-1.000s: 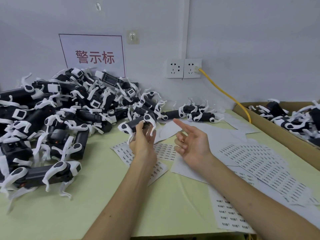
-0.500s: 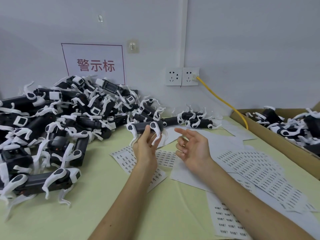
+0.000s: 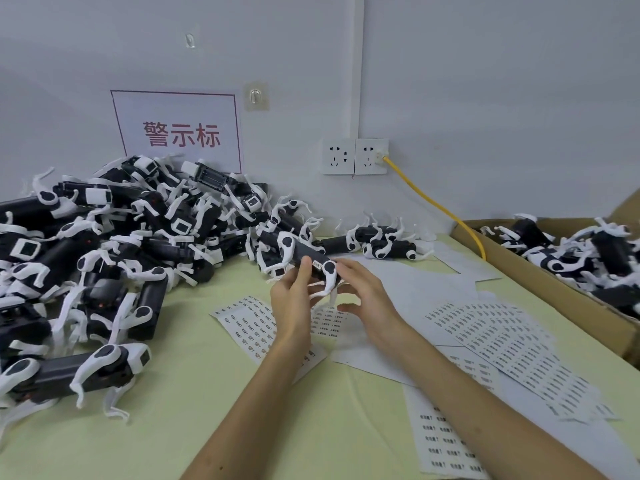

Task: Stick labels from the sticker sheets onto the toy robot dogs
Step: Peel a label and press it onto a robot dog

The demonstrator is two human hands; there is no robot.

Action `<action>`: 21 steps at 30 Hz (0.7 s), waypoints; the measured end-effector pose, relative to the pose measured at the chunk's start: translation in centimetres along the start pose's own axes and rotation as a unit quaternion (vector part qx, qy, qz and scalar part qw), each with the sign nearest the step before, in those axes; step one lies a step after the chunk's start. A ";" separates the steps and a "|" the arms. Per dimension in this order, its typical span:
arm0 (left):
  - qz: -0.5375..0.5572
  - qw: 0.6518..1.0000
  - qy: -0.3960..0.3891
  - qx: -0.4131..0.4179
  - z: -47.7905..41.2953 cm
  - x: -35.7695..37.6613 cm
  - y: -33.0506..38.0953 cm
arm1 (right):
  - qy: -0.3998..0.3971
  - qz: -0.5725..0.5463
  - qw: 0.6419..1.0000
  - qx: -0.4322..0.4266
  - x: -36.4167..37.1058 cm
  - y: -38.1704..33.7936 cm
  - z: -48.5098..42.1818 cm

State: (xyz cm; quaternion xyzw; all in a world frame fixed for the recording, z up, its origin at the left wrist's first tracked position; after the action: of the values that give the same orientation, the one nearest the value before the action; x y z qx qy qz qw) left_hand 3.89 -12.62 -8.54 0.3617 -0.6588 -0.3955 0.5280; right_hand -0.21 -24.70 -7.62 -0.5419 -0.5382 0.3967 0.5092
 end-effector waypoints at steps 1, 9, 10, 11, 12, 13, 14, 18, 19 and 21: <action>0.002 1.000 -0.004 -0.007 0.0 0.0 0.1 | -0.003 0.014 1.000 -0.002 0.1 0.0 0.1; 0.004 0.999 -0.012 -0.029 0.6 0.0 0.2 | -0.010 0.029 0.999 -0.014 0.3 -0.3 0.2; 0.006 1.000 -0.006 -0.026 0.6 -0.2 0.2 | -0.007 0.041 0.999 -0.019 0.3 -0.2 0.1; 0.009 1.000 -0.004 -0.024 0.6 -0.3 0.3 | -0.005 0.052 0.998 -0.024 0.3 -0.2 0.1; 0.012 1.000 -0.006 -0.023 0.6 -0.3 0.3 | -0.005 0.060 0.998 -0.031 0.2 -0.2 0.0; 0.014 1.000 -0.009 -0.022 0.7 -0.2 0.4 | -0.006 0.064 0.997 -0.035 0.2 -0.2 -0.2; 0.012 1.000 -0.010 -0.023 0.6 -0.1 0.4 | -0.003 0.062 0.997 -0.035 0.0 -0.2 -0.3; -0.071 0.996 0.011 -0.048 0.4 -0.3 0.0 | 0.032 -0.011 0.998 0.044 -1.2 -0.4 -0.5; -0.106 0.993 -0.004 -0.058 0.4 -0.2 -0.1 | 0.043 -0.036 0.995 0.078 -1.6 -0.2 -0.5; -0.148 0.983 -0.063 -0.082 0.5 0.3 -0.5 | 0.067 -0.081 0.986 0.126 -2.6 0.0 -0.8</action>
State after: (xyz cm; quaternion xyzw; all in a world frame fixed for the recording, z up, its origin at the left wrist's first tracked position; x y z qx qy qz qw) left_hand 3.39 -13.05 -8.93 0.3852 -0.5949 -0.5443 0.4489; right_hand 0.28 -27.38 -7.84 -0.4533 -0.4906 0.3811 0.6392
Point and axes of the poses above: each hand's wrist, its own z-axis away from the middle knuckle, its own x-axis out of the palm, y = z × x, the point moved 4 cm from there along -z, towards the middle knuckle, and after that the axes turned 6 degrees about -y, right-handed, at the moved point
